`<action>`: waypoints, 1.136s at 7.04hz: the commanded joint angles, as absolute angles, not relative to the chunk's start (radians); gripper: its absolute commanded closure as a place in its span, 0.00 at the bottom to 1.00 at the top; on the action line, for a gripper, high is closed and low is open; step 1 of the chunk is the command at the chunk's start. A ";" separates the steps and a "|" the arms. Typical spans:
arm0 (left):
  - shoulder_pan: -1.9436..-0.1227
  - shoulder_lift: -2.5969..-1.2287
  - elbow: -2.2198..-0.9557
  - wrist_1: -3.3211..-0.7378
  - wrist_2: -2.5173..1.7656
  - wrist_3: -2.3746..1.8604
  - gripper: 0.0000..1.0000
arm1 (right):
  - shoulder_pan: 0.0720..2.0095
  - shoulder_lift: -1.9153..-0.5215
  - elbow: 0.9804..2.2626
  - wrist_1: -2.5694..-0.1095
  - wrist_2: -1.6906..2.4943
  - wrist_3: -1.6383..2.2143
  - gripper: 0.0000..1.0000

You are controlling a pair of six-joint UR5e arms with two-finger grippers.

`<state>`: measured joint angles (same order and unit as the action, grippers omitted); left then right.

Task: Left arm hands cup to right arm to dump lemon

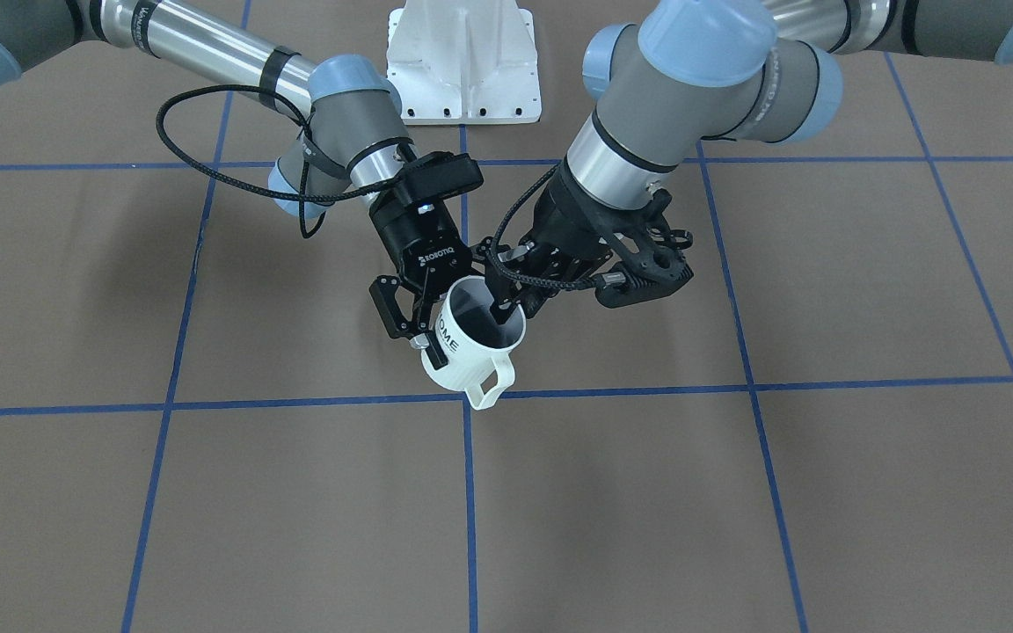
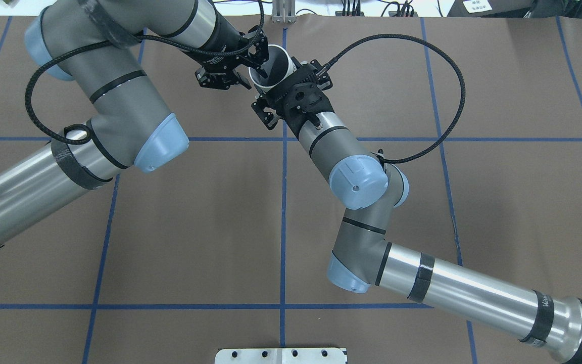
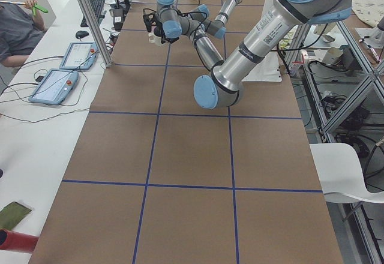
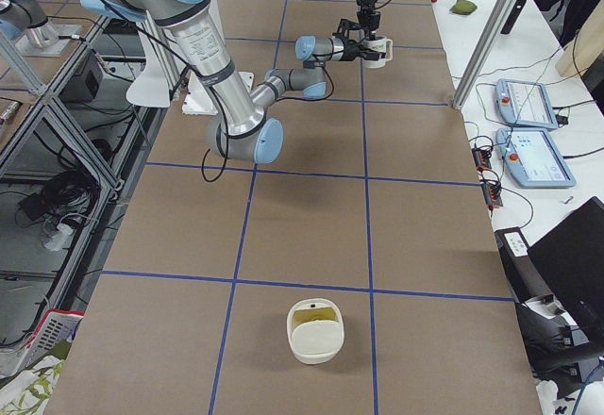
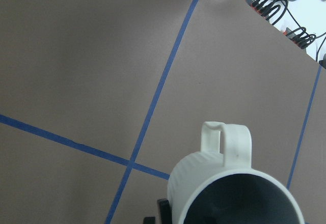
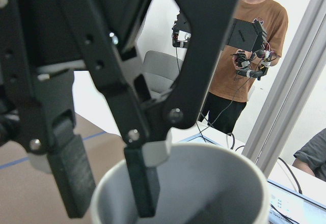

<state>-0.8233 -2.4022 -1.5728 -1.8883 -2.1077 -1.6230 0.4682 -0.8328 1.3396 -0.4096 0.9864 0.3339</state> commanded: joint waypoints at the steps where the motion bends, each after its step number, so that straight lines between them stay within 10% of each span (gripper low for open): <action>1: -0.822 -2.402 -1.574 -1.888 -2.108 -1.623 0.69 | 0.466 -0.833 1.339 -0.410 0.986 0.333 0.71; 6: -0.824 -2.398 -1.572 -1.888 -2.106 -1.623 0.81 | 0.468 -0.834 1.341 -0.410 0.986 0.325 0.70; 7: -0.824 -2.396 -1.572 -1.888 -2.106 -1.623 0.96 | 0.468 -0.833 1.341 -0.410 0.986 0.325 0.59; 8: -0.824 -2.398 -1.571 -1.887 -2.106 -1.623 1.00 | 0.466 -0.833 1.342 -0.408 0.983 0.328 0.01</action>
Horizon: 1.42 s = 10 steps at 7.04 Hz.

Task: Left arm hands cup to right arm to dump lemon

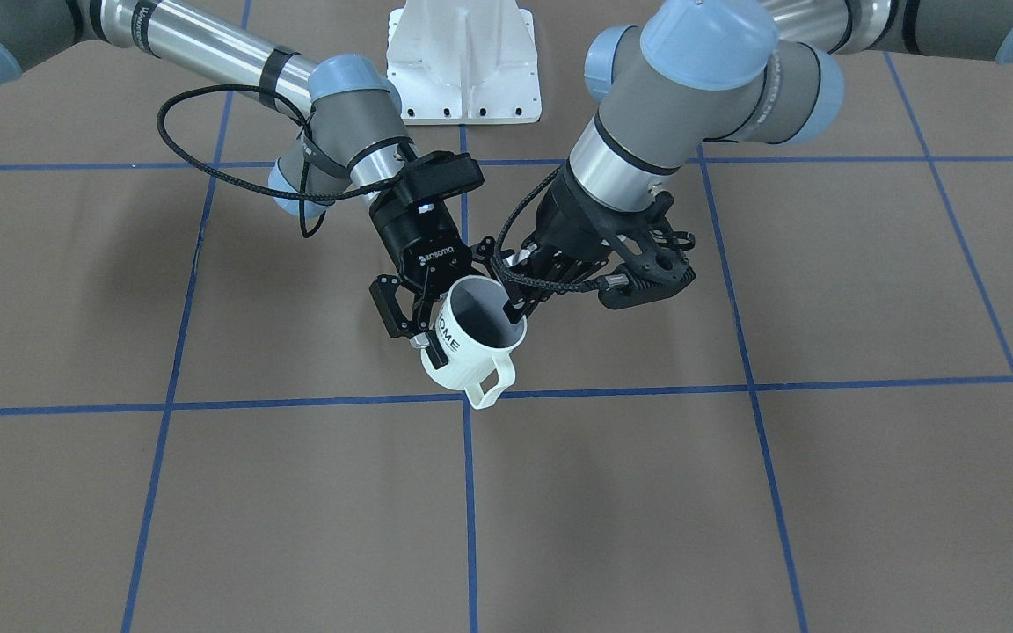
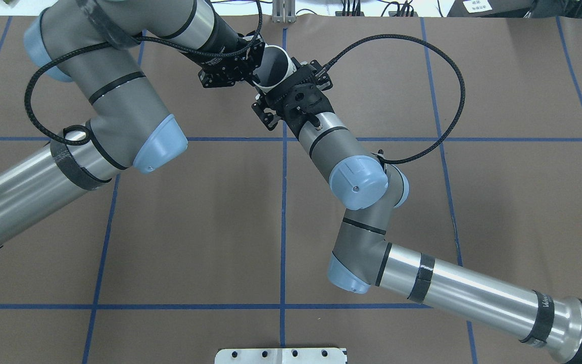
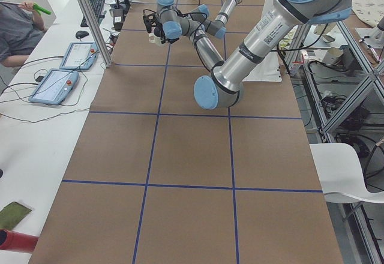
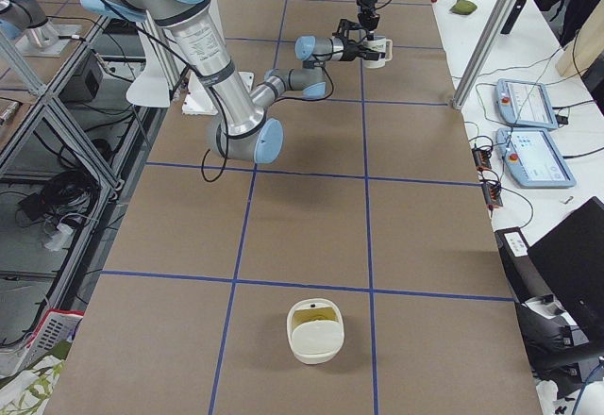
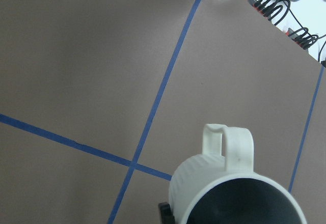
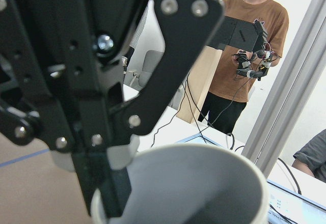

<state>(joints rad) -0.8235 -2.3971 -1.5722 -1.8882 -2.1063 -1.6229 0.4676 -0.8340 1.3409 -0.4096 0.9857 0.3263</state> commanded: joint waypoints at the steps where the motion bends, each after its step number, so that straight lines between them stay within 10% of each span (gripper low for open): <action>1: -0.824 -2.398 -1.569 -1.887 -2.106 -1.623 1.00 | 0.466 -0.841 1.344 -0.408 0.983 0.328 0.01; 10: -0.828 -2.402 -1.569 -1.882 -2.106 -1.624 1.00 | 0.407 -0.939 1.476 -0.400 0.974 0.328 0.01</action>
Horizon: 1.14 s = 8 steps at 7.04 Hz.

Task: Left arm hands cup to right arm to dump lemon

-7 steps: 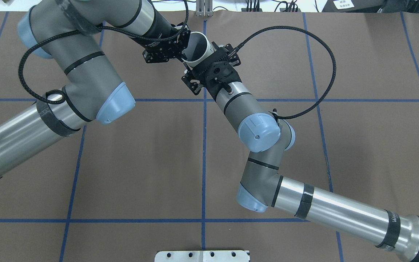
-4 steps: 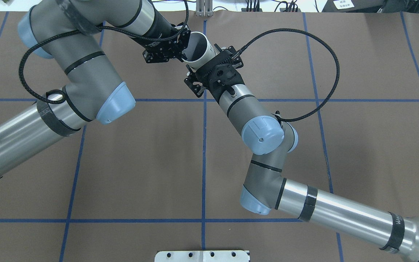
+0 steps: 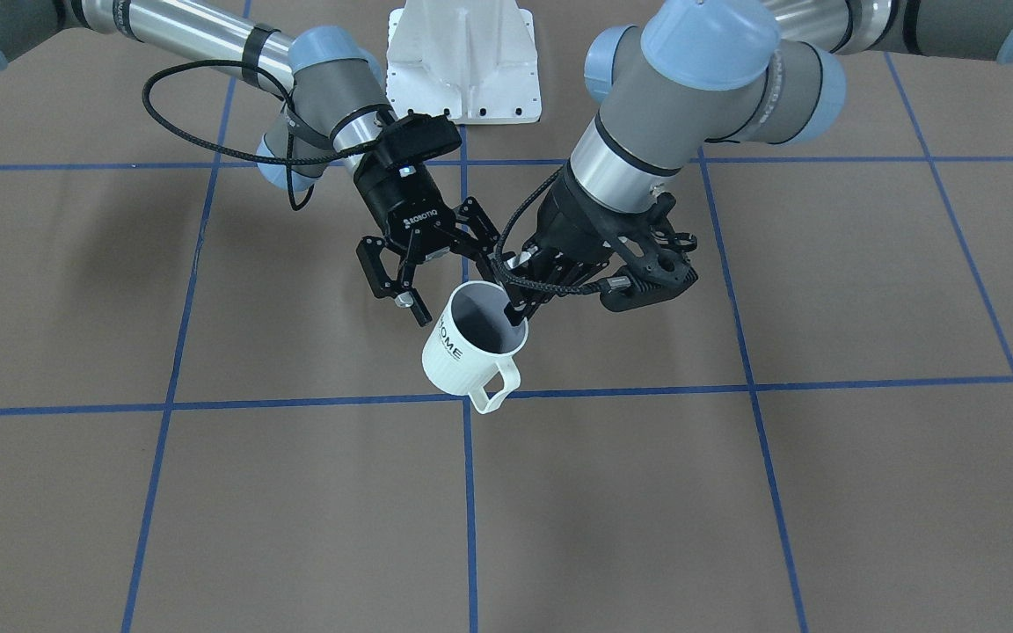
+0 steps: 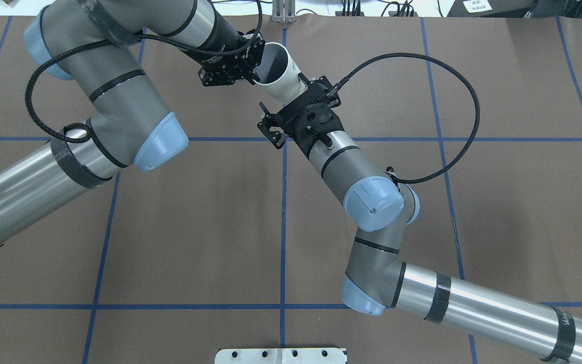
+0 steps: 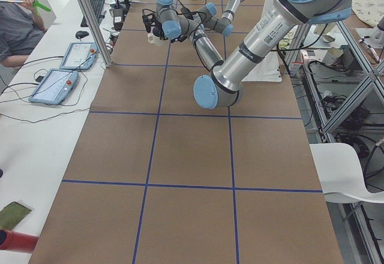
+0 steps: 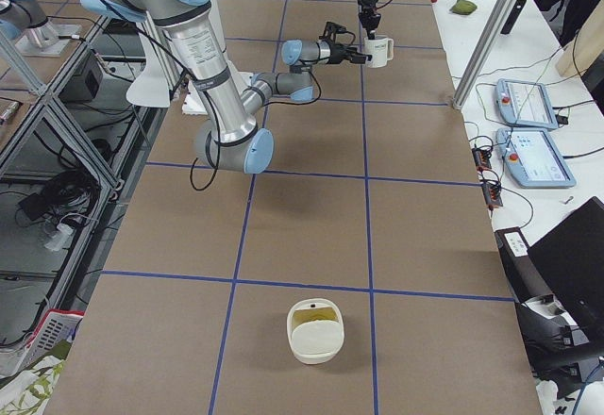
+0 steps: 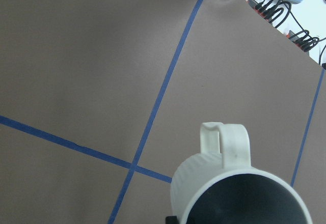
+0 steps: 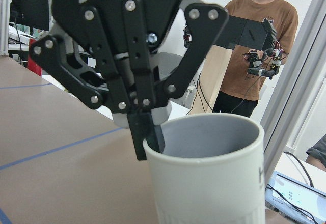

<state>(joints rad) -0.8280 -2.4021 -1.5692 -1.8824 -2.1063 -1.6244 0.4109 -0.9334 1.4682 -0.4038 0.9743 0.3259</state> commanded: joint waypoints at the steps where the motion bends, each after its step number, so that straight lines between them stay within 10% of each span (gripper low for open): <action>1: -0.830 -2.401 -1.571 -1.882 -2.106 -1.624 1.00 | 0.397 -0.990 1.541 -0.405 0.974 0.334 0.01; 8: -0.845 -2.359 -1.598 -1.879 -2.105 -1.623 1.00 | 0.636 -1.055 1.704 -0.866 1.401 0.722 0.00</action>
